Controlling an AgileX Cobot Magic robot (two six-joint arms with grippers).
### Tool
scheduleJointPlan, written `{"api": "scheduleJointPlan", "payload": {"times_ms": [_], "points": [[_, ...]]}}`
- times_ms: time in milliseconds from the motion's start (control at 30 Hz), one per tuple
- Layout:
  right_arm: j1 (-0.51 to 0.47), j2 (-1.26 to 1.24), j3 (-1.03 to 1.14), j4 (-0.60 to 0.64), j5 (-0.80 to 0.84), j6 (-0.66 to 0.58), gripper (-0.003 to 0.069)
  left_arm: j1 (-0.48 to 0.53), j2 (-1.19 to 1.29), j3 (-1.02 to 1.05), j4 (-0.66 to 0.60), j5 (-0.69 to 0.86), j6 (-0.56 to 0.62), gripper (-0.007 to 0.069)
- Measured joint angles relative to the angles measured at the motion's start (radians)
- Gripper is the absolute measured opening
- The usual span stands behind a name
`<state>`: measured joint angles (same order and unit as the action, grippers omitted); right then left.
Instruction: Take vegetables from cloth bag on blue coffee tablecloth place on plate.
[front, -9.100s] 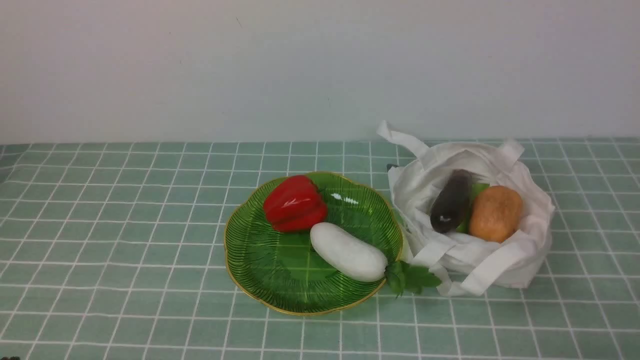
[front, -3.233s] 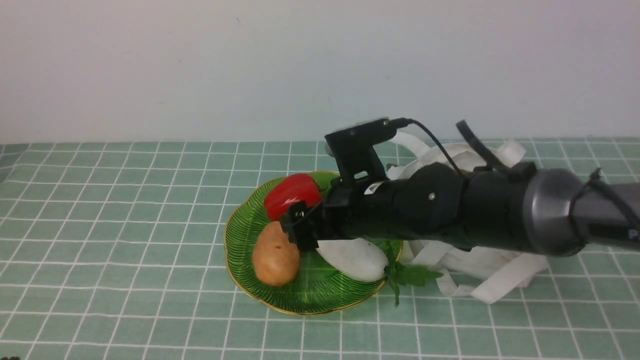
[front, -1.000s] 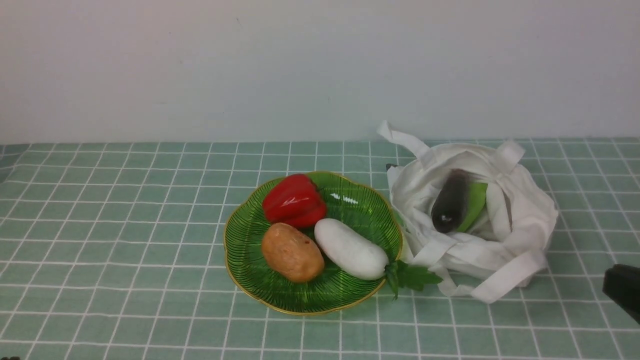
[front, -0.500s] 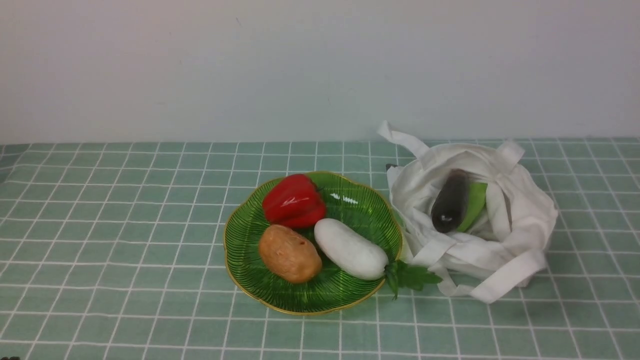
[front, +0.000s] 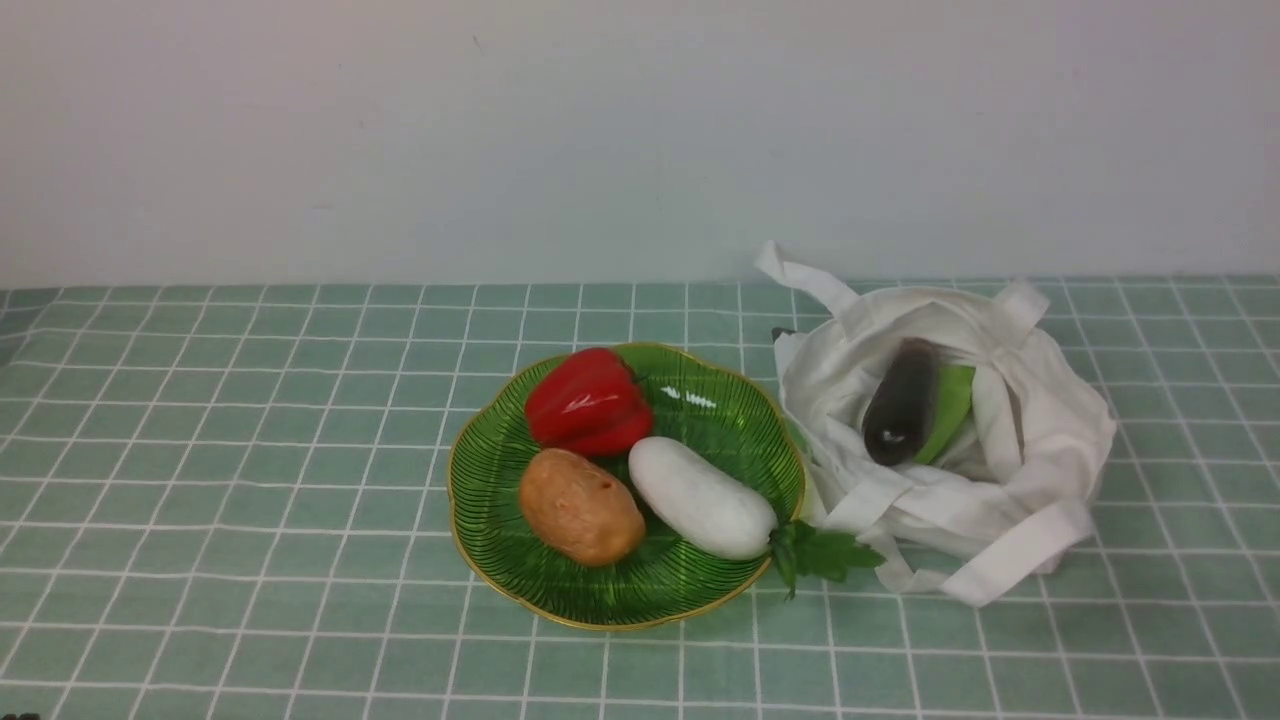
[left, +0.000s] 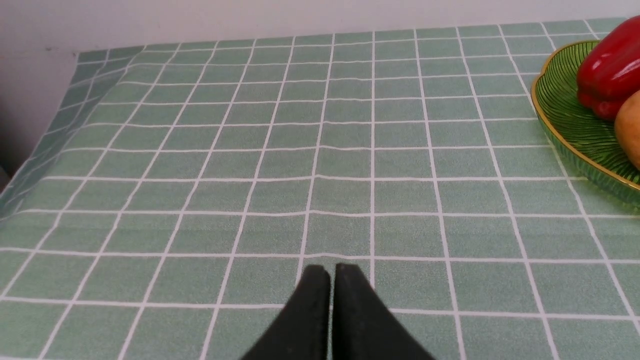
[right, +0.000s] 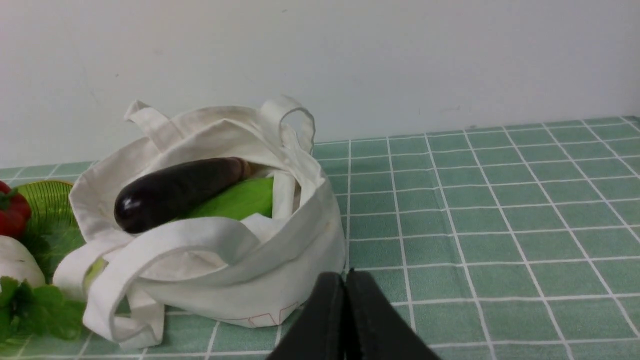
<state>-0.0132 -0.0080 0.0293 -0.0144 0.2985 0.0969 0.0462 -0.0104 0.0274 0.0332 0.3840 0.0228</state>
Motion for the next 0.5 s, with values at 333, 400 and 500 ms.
{"api": "scheduleJointPlan", "payload": {"times_ms": [333, 400, 500], "points": [[0.000, 0.000, 0.000, -0.002, 0.037, 0.000, -0.0015, 0.000, 0.000, 0.000, 0.000, 0.000, 0.000, -0.0008], [0.006, 0.000, -0.001, -0.002, 0.047, 0.000, -0.0015, 0.000, 0.000, 0.000, 0.000, 0.000, 0.000, -0.0008], [0.021, 0.000, -0.001, -0.002, 0.049, 0.000, -0.0015, 0.000, 0.000, 0.000, 0.000, 0.000, 0.000, -0.0008]]}}
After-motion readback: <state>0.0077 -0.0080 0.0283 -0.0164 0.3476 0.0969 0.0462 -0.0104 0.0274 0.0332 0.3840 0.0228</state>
